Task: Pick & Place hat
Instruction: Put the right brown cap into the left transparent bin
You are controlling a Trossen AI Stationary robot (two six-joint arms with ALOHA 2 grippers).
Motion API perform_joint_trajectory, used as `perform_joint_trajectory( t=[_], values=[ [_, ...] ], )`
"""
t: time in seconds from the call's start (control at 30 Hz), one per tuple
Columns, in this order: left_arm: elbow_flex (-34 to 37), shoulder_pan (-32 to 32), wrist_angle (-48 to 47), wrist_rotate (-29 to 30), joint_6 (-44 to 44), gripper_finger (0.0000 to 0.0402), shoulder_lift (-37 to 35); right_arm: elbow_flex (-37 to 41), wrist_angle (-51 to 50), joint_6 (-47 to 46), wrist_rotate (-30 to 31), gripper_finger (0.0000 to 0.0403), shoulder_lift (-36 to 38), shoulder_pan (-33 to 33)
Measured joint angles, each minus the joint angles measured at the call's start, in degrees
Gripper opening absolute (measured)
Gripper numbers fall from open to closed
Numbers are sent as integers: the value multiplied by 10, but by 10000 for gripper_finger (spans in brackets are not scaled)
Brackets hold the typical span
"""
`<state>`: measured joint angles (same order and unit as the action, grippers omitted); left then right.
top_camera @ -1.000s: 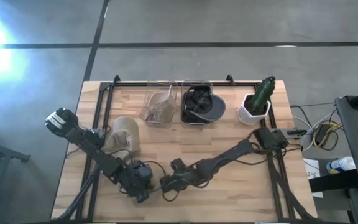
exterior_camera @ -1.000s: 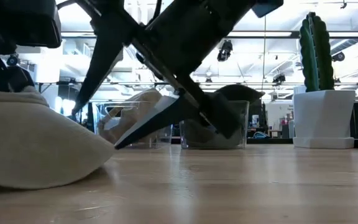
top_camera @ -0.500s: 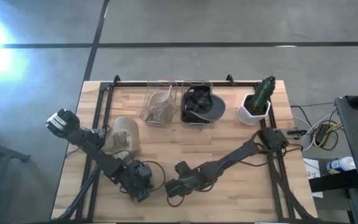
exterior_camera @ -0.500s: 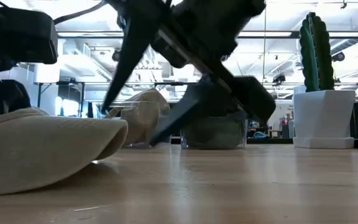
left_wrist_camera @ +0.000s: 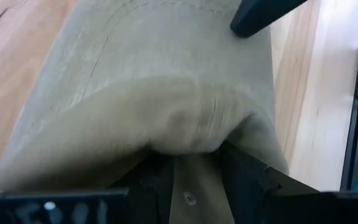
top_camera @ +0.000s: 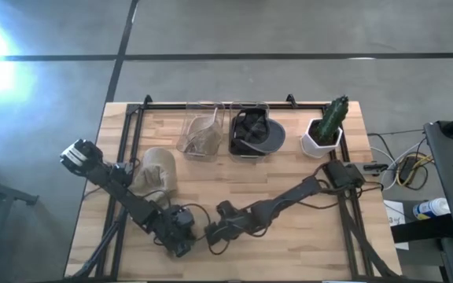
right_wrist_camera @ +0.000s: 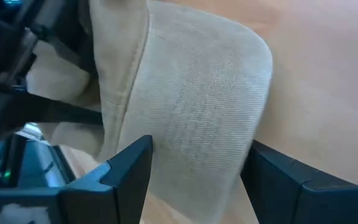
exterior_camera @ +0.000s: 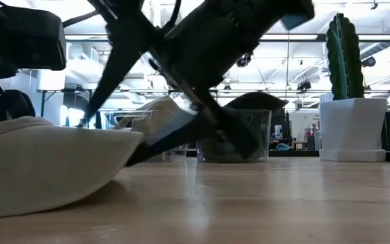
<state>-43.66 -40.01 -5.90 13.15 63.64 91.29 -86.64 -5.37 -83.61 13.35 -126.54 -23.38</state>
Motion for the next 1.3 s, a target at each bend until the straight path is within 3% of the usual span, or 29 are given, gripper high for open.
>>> perform_joint_trajectory(
  t=[0.17, 0.37, 0.5, 0.7, 0.83, 0.93, 1.17, 1.3],
  values=[
    [0, 0, -1, 0, 0, 121, 0, 15, 87, 41, -11, 224, -11, 0],
    [-9, 1, 3, 28, 12, 121, -10, 23, 94, 76, -19, 212, -3, 0],
    [-24, 0, 1, 41, -2, 121, -38, 24, 90, 91, -18, 159, 13, -1],
    [-39, -1, -17, 47, -4, 121, -108, 18, 94, 159, -21, 35, 38, 2],
    [-49, -5, -21, 63, 33, 121, -175, 18, 86, 227, -14, 16, 76, 9],
    [-64, -16, -21, 97, 45, 121, -228, 17, 40, 280, 38, 15, 123, 13],
    [-94, -44, -5, 128, 1, 121, -315, 21, -83, 446, 308, 14, 237, 48],
    [-92, -47, -10, 169, -15, 121, -336, 10, -74, 575, 336, 14, 275, 99]
  ],
)
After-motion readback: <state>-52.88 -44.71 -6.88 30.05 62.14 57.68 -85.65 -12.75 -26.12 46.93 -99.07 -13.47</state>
